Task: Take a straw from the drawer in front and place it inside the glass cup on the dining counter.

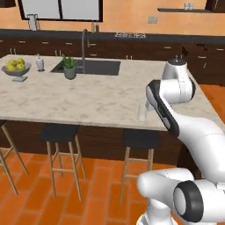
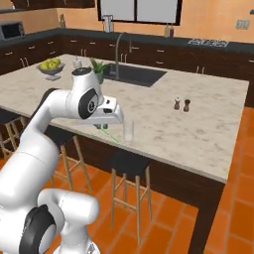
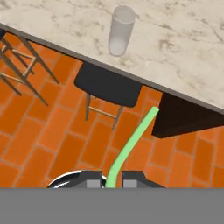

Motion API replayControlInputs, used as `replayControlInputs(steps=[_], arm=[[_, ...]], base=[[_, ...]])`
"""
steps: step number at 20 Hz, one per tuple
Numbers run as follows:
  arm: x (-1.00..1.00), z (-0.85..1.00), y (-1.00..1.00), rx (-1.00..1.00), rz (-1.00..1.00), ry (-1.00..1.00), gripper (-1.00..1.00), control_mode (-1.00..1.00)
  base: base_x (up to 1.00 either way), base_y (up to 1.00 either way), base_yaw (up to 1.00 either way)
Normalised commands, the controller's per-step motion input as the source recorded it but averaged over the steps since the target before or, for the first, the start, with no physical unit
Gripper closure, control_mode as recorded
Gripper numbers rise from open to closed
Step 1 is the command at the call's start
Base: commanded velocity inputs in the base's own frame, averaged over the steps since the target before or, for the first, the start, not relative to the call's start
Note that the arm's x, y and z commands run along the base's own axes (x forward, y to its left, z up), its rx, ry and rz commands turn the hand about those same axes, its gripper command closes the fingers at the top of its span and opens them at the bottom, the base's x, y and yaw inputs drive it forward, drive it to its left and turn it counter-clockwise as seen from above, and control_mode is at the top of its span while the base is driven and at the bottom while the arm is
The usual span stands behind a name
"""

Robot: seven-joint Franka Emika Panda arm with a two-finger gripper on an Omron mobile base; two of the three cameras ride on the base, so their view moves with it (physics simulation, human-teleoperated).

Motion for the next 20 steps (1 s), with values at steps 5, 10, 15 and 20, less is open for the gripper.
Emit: replayControlInputs(steps=[5,10,15,20], arm=[[0.0,0.0,0.0,0.0,0.0,0.0,1.0,1.0],[0.0,0.0,0.0,0.0,0.0,0.0,1.0,1.0],[0.0,0.0,0.0,0.0,0.0,0.0,1.0,1.0],[0.07,0.02,0.05,0.0,-0.06,0.0,1.0,-1.0]], base=[[0.8,0.41,-0.29],[0.93,0.03,-0.24],[0.84,0.21,-0.31],[0.57,0.41,-0.28]])
